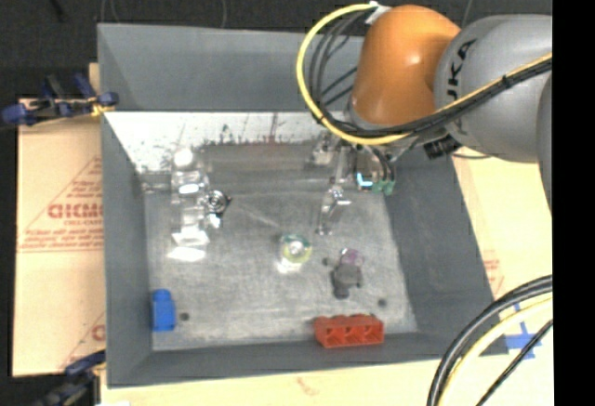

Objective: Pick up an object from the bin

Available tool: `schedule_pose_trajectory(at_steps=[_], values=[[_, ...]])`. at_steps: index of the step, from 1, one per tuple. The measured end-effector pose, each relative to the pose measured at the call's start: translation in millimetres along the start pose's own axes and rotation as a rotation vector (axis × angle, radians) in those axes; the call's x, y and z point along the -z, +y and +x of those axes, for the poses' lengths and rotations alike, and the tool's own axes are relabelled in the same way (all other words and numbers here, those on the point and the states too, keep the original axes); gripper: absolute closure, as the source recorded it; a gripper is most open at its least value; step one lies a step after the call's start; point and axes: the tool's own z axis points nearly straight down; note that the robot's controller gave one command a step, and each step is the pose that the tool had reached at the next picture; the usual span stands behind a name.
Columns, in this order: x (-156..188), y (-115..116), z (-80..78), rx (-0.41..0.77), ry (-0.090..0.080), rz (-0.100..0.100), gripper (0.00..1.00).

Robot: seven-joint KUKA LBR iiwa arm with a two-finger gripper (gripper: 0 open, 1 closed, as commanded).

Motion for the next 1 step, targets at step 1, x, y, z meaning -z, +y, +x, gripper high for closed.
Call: schedule_pose_trajectory(at_steps=[1], values=[[-108.2,-6.1,21.3,-0.175,-0.011,-0.004,0.00]])
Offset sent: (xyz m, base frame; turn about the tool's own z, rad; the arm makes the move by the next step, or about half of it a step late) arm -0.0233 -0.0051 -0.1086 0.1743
